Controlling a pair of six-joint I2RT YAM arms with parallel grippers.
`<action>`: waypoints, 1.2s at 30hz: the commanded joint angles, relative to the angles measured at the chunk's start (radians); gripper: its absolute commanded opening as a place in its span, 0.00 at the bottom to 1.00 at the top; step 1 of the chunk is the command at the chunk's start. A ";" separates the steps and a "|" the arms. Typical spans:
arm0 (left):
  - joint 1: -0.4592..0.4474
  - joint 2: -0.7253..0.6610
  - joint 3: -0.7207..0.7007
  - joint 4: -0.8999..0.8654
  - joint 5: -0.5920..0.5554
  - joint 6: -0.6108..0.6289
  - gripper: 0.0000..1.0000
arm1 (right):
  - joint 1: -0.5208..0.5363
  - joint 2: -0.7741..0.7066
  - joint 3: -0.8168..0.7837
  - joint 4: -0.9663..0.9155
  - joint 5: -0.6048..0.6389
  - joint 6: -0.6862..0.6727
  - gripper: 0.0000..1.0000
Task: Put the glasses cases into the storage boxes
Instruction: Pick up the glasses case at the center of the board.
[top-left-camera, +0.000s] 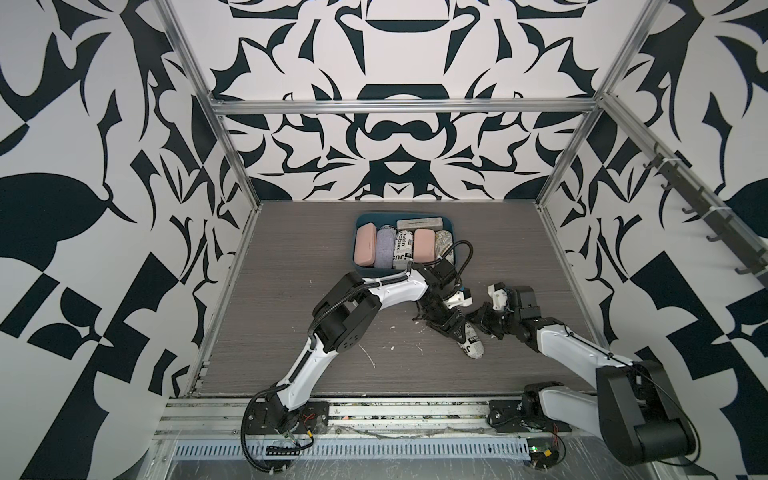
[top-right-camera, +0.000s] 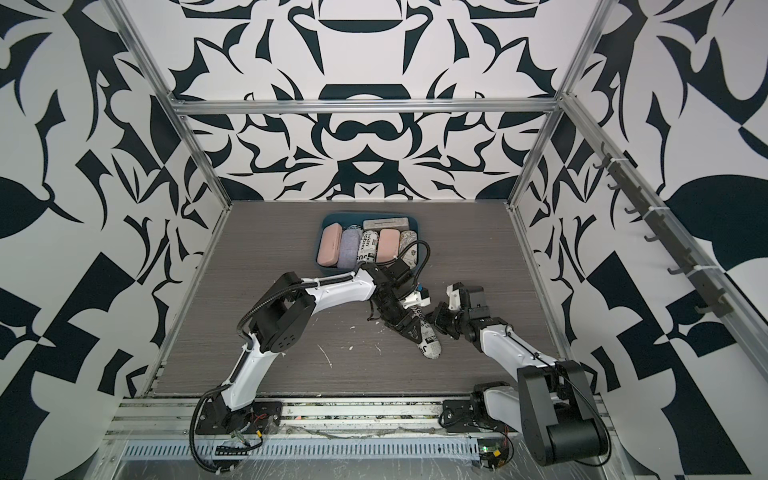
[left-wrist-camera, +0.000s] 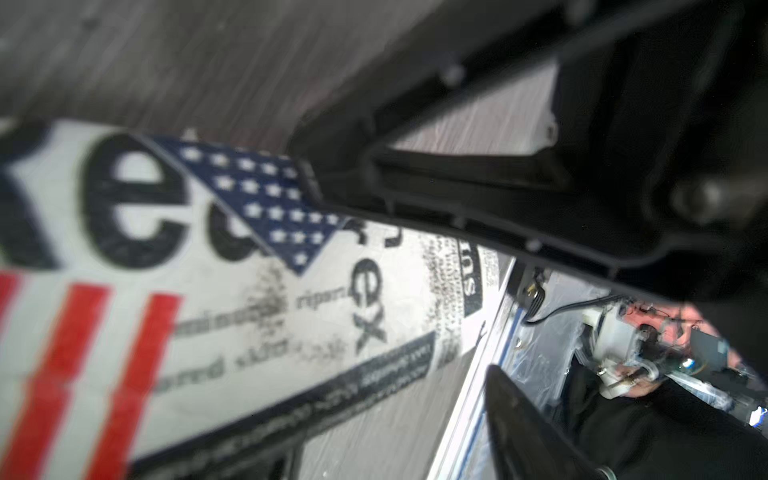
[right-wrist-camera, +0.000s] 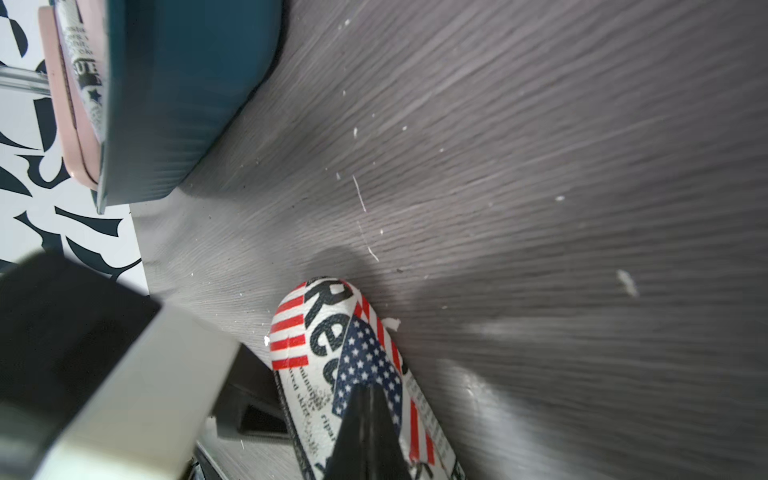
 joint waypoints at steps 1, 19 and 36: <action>0.006 -0.005 0.009 0.058 0.034 -0.062 0.84 | 0.017 -0.043 -0.043 -0.088 -0.003 0.002 0.00; 0.034 -0.028 -0.148 0.296 0.110 -0.309 0.92 | 0.016 -0.169 0.016 -0.318 0.143 -0.131 0.00; 0.035 -0.016 -0.124 0.258 0.100 -0.295 0.88 | 0.155 -0.053 0.016 -0.169 0.120 -0.025 0.00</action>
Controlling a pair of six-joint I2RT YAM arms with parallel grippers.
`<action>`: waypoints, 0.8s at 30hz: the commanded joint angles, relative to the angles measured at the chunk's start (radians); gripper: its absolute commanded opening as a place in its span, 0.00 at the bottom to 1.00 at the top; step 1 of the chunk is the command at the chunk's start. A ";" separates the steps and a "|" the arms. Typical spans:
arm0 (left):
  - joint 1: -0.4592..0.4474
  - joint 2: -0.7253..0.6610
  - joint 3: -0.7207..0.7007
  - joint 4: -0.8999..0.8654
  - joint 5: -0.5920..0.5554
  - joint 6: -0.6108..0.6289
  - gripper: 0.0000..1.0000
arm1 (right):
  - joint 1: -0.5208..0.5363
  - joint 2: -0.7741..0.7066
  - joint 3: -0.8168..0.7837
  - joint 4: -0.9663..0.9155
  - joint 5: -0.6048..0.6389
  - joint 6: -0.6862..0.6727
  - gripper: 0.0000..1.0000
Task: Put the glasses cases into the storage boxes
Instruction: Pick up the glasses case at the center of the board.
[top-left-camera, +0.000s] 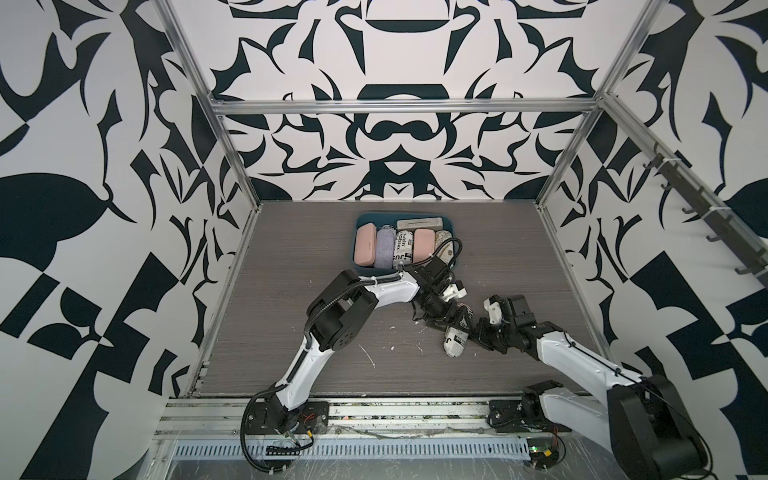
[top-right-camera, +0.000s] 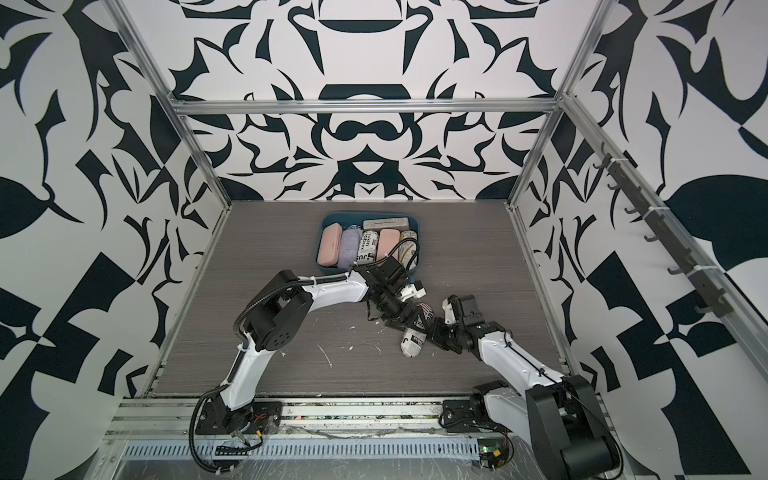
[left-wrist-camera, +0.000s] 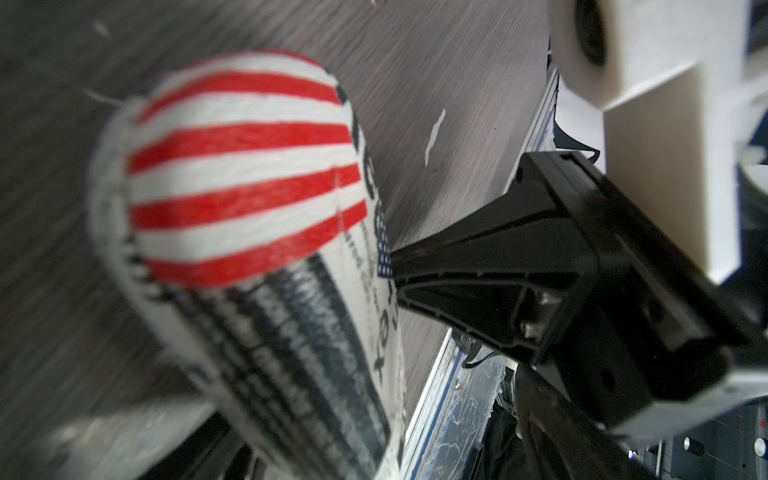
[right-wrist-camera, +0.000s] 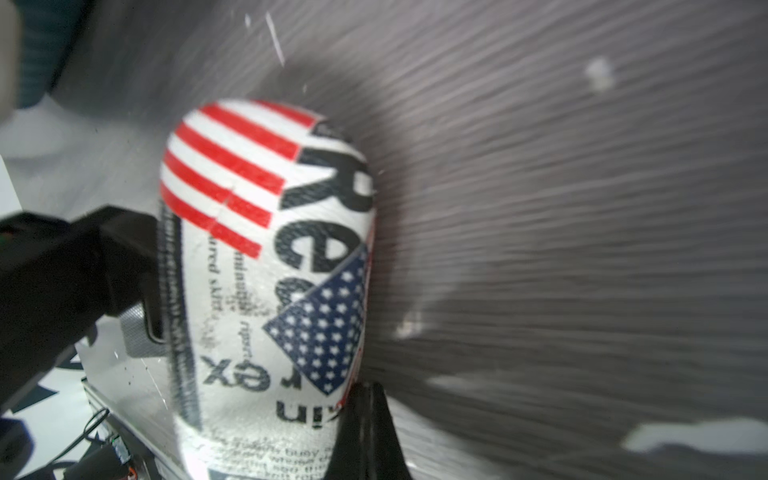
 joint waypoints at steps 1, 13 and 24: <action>-0.001 0.014 0.002 -0.023 -0.009 0.000 0.87 | 0.031 0.016 0.030 0.047 0.005 0.037 0.00; 0.000 0.007 -0.003 -0.036 -0.019 0.019 0.48 | 0.031 0.013 0.053 0.031 0.029 0.033 0.00; 0.040 -0.082 -0.005 -0.113 -0.092 0.061 0.40 | 0.030 -0.050 0.093 -0.027 0.056 0.011 0.00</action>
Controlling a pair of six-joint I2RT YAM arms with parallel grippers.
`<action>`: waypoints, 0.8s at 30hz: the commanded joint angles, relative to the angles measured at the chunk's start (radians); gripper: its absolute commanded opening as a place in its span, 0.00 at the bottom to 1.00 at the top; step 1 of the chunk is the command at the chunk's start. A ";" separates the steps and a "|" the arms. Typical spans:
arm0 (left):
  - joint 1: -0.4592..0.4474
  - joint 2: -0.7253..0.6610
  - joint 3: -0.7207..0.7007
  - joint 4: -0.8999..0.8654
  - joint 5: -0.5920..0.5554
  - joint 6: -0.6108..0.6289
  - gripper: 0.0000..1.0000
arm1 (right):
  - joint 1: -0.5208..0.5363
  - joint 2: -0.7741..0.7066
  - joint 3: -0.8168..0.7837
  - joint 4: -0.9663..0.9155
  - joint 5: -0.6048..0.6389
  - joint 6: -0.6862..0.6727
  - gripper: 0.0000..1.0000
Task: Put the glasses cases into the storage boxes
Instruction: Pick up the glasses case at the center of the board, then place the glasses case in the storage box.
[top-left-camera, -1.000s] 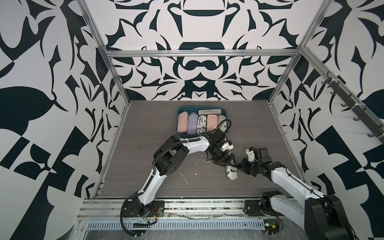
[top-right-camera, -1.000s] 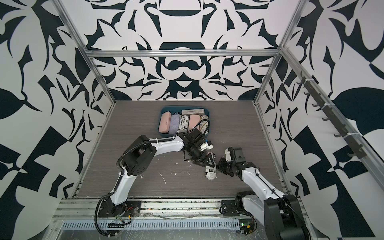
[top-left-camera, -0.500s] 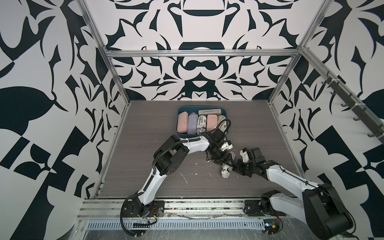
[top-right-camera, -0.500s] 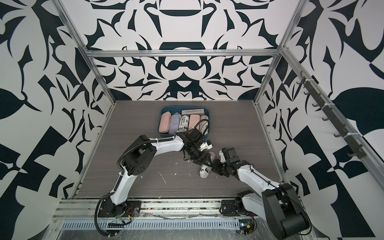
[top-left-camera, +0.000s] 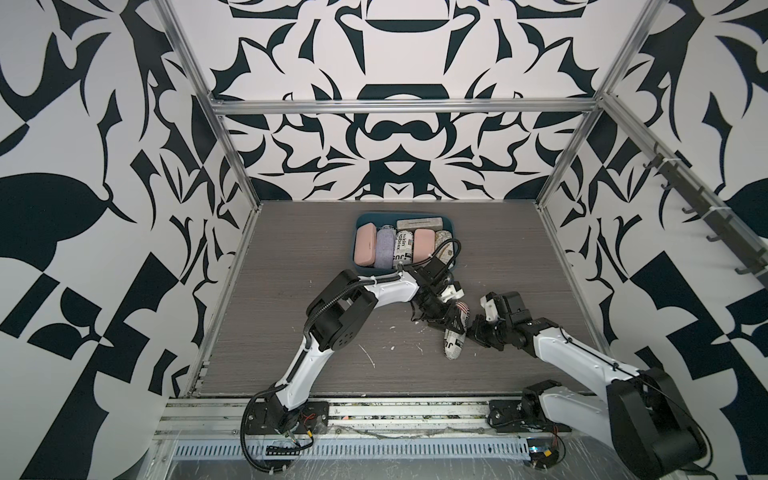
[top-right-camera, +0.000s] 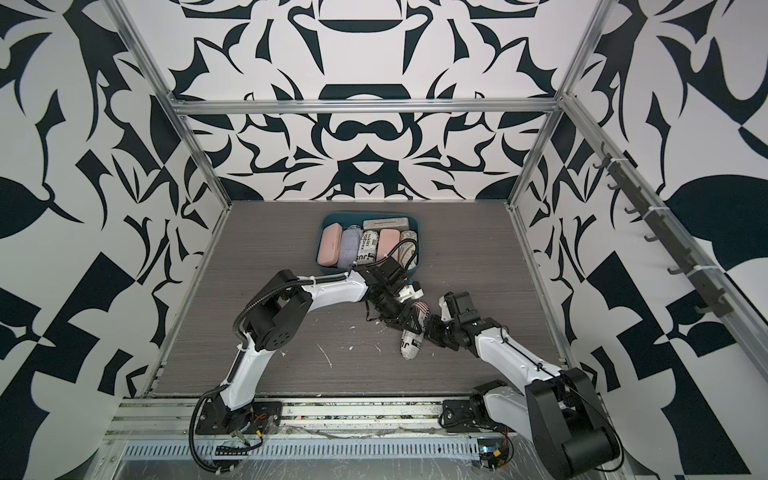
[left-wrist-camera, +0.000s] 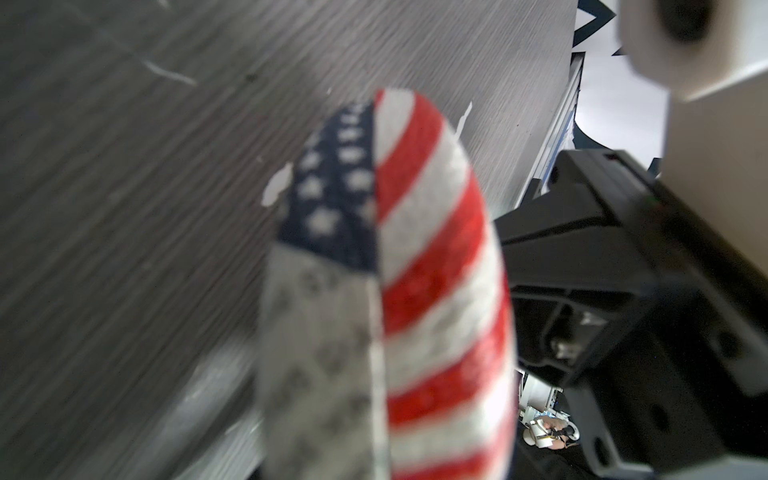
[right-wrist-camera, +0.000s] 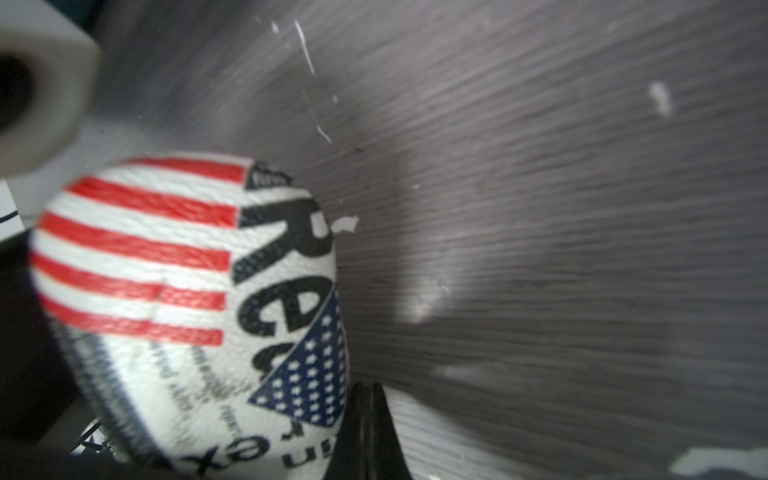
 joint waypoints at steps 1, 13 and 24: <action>0.036 -0.090 -0.001 -0.070 -0.052 0.044 0.40 | 0.004 -0.073 0.057 -0.024 0.032 -0.013 0.00; 0.178 -0.252 0.355 -0.464 -0.513 0.308 0.40 | 0.004 -0.283 0.097 -0.063 0.223 -0.004 0.00; 0.294 0.014 0.838 -0.587 -1.088 0.631 0.40 | -0.001 -0.151 0.046 0.062 0.190 0.018 0.00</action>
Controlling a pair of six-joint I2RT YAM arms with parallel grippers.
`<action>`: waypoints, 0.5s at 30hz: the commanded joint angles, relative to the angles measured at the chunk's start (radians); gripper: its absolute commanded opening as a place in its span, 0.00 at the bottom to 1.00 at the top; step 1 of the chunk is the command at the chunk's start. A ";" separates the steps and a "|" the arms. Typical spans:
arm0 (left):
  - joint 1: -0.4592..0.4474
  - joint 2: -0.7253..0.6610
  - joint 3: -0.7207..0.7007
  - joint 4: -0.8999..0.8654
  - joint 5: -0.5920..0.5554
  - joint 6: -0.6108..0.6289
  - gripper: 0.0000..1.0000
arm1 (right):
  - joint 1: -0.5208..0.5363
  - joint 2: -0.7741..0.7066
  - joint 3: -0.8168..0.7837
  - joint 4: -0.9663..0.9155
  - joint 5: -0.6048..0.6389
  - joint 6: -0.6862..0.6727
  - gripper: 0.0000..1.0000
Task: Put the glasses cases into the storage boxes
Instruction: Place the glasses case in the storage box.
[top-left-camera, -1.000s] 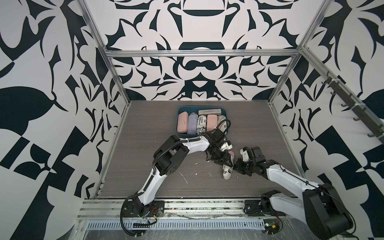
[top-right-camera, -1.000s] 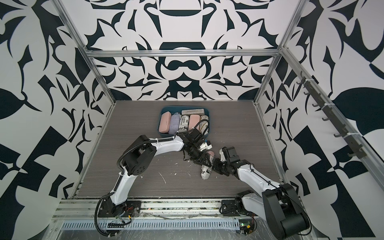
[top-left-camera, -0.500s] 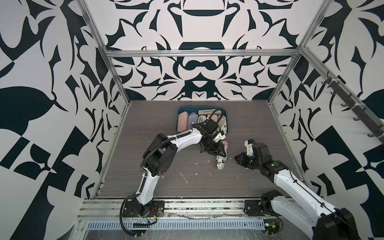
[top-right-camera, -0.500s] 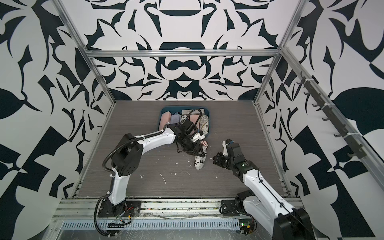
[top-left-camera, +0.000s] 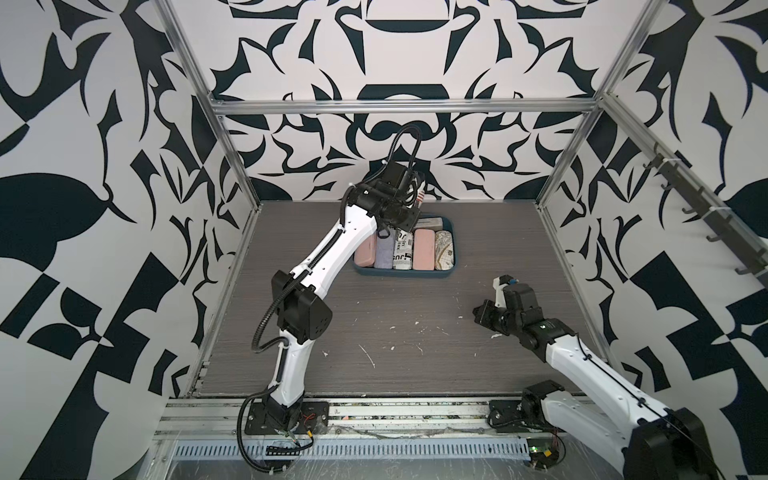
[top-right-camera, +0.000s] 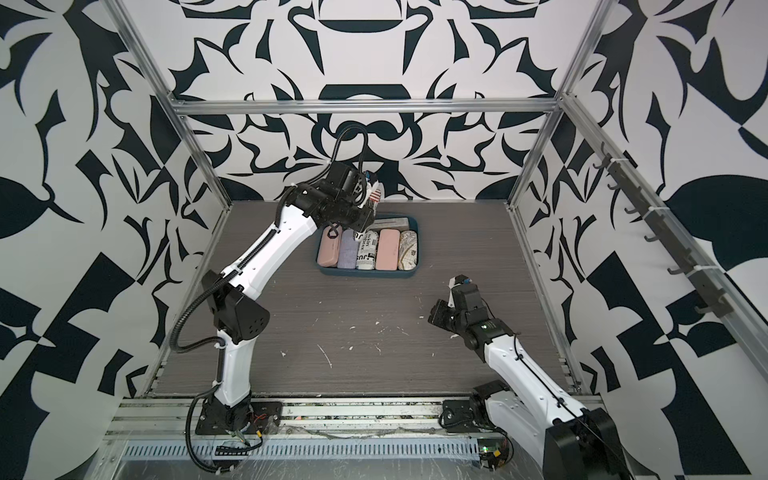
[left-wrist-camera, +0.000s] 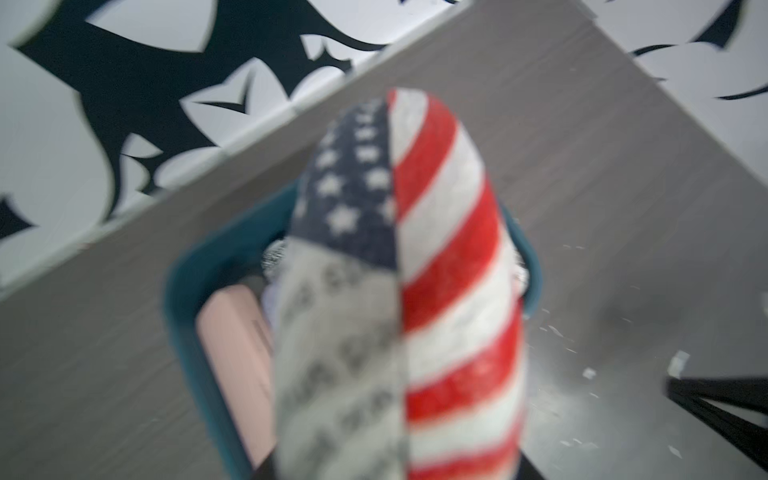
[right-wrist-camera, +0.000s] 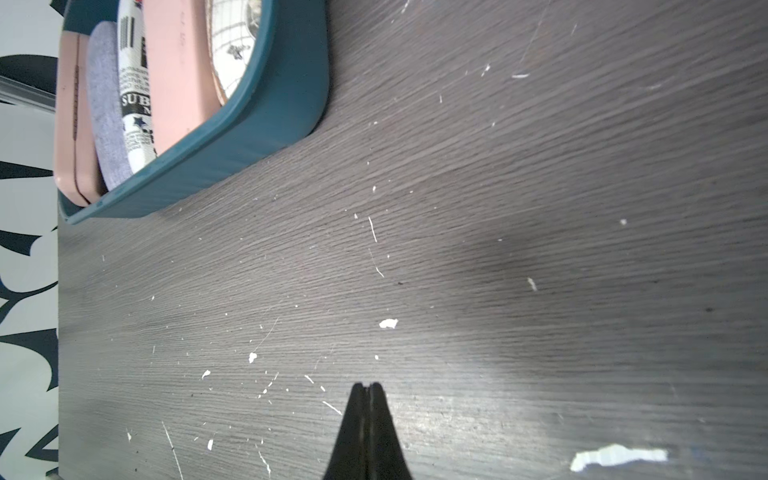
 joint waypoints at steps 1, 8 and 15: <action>0.022 0.095 0.054 -0.067 -0.226 0.149 0.40 | -0.001 0.003 -0.012 0.061 0.005 0.012 0.00; 0.058 0.106 -0.026 0.184 -0.299 0.335 0.40 | -0.001 0.021 -0.030 0.080 0.012 0.024 0.00; 0.076 0.146 -0.060 0.341 -0.329 0.480 0.41 | 0.000 0.035 -0.034 0.079 0.013 0.032 0.00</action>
